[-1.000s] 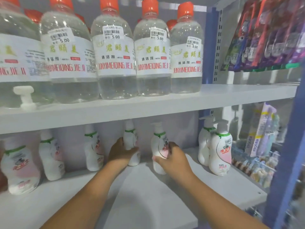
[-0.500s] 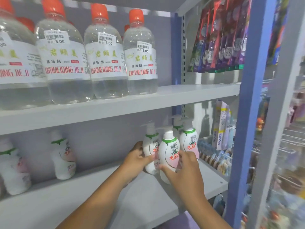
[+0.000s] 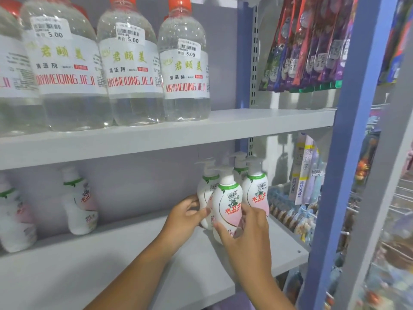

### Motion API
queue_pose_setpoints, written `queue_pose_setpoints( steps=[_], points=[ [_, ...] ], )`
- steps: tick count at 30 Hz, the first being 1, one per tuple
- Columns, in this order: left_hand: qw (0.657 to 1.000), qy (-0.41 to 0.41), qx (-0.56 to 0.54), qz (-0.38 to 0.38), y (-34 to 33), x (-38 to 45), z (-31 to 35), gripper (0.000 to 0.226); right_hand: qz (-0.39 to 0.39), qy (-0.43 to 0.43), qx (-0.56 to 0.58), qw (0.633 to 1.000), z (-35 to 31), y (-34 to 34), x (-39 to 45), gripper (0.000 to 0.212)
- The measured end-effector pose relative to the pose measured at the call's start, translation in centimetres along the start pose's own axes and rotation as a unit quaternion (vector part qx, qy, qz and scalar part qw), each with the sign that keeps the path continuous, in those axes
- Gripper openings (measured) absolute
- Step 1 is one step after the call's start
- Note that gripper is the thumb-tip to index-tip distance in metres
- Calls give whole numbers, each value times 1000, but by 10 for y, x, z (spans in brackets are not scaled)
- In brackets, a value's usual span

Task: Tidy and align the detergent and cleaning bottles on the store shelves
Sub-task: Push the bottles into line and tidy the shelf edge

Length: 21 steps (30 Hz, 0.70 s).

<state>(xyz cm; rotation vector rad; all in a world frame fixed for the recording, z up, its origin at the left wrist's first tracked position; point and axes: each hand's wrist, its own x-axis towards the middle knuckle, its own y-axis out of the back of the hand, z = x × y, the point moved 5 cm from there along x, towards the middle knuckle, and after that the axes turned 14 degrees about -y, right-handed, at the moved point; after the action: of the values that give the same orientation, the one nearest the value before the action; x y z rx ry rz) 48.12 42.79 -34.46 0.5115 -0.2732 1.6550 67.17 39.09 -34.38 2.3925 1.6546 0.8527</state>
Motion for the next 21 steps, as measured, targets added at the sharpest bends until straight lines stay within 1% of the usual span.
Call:
queue_pose_setpoints(
  steps=[4,7,12,15,18,21],
  points=[
    [1000,1,24,-1,-3,0,-1,25,18,2,-95,995,-5,-3,4,66],
    [1000,7,30,-4,-4,1,-2,25,37,3,-138,990,-9,-4,5,65],
    [999,10,45,-5,-6,4,-2,26,56,11,-152,987,-10,-6,4,60],
    [999,14,46,-7,-7,6,-3,27,67,12,-152,986,-10,-7,5,61],
    [999,21,39,-6,-7,7,-4,28,63,5,-163,985,-9,-8,7,63],
    [998,24,50,-5,-8,7,-1,28,42,-5,-175,984,-12,-8,7,66]
  ],
)
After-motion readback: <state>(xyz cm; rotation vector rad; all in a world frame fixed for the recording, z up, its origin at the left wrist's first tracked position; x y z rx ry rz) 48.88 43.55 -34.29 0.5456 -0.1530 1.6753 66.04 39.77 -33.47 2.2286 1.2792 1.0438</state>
